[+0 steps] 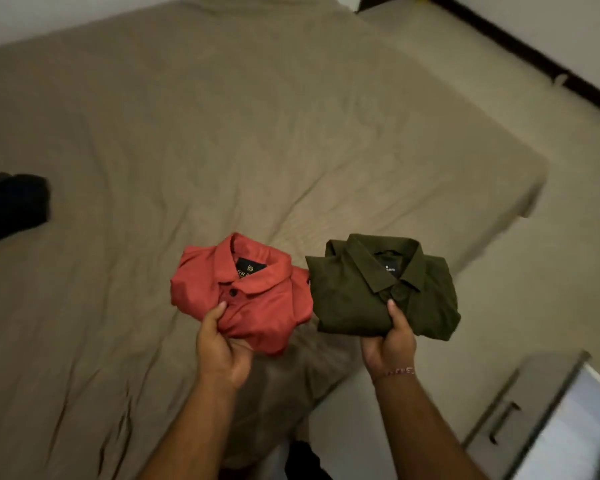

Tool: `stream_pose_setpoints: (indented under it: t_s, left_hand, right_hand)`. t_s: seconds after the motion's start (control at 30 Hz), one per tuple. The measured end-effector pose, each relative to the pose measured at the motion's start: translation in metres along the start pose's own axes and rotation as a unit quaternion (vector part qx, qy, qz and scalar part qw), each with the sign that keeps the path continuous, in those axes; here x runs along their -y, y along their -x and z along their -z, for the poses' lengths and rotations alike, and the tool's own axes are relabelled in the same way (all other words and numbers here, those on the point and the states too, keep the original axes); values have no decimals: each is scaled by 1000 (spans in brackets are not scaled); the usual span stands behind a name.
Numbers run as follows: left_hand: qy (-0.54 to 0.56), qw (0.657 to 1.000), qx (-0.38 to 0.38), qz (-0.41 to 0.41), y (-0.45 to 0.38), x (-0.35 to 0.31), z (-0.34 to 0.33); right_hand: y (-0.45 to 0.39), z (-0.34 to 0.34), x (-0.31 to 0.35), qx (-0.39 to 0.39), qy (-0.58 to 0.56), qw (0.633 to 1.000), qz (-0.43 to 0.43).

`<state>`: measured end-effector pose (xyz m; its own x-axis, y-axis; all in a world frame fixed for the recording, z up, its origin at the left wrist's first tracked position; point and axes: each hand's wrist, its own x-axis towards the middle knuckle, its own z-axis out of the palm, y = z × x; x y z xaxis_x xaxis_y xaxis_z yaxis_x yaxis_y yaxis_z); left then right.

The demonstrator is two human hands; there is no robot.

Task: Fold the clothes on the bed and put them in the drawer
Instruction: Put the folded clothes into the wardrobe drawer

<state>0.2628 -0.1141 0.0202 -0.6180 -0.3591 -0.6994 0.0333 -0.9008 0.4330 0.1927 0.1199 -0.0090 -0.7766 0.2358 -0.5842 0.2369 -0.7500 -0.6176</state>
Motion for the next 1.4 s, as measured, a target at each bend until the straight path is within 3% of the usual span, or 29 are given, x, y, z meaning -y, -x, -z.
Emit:
stream_pose_setpoints:
  t_s: [0.2, 0.37, 0.6, 0.73, 0.9, 1.07, 1.17, 1.27, 1.4]
  left_hand:
    - [-112, 983, 105, 97, 54, 81, -95]
    - [-220, 945, 168, 175, 86, 182, -169]
    - [-404, 844, 256, 244, 129, 393, -255]
    - [-479, 767, 310, 294, 178, 521, -287]
    - [-546, 683, 350, 335, 219, 642, -308]
    - [-598, 609, 375, 361, 243, 761, -317]
    - [-640, 578, 365, 350, 233, 833, -311]
    - [-679, 523, 372, 356, 210, 922, -294]
    - [-706, 476, 387, 355, 160, 1010, -247]
  right_hand:
    - [36, 70, 119, -85, -100, 986, 102]
    - [45, 147, 208, -160, -158, 958, 178]
    - [24, 295, 320, -275, -263, 891, 247]
    - [25, 375, 366, -342, -344, 824, 293]
    - [41, 436, 378, -398, -429, 732, 348]
    - [26, 493, 376, -495, -458, 658, 334]
    - [-4, 525, 370, -546, -475, 613, 318]
    - [-59, 561, 361, -590, -492, 560, 310]
    - [-136, 606, 336, -588, -546, 509, 312]
